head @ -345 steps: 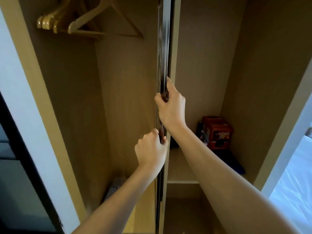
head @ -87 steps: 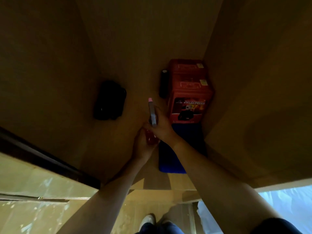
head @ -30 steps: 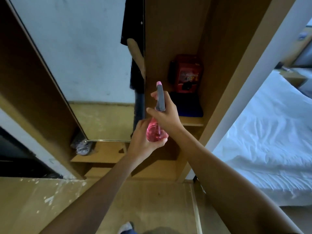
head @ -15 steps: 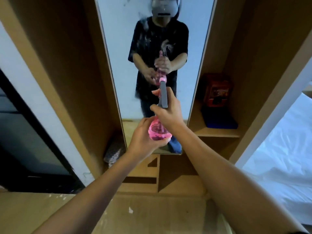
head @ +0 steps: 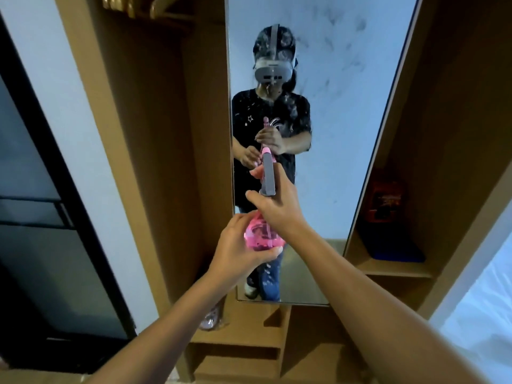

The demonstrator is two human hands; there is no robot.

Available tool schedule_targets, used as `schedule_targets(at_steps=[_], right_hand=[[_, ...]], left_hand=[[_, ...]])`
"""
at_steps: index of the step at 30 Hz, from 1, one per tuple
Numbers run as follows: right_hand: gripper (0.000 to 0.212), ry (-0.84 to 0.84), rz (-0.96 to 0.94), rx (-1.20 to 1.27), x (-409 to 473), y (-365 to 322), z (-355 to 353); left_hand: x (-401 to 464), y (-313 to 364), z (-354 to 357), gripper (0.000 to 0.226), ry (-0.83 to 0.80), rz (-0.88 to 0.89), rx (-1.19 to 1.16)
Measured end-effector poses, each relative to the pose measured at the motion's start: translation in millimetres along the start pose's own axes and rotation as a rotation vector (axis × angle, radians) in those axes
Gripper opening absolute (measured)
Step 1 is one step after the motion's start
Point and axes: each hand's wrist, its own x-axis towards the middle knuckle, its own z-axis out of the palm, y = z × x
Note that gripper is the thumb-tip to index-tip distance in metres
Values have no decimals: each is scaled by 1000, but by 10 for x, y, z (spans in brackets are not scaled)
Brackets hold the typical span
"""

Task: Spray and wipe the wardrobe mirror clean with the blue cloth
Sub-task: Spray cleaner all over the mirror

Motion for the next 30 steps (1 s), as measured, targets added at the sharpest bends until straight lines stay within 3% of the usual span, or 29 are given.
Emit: schedule_targets(at_steps=[16,22,30], right_hand=[[28,56,-110,5,1155,-449,-244],[29,70,-159,-11,1547,-799,-334],[27,192,-205,-87,1876,-1146,-341]], left_hand=[[1110,460,-189,51,95,149,-39],[1497,700,-369,42,90,215,-102],[1851,935,-642,47,34,272,-61]])
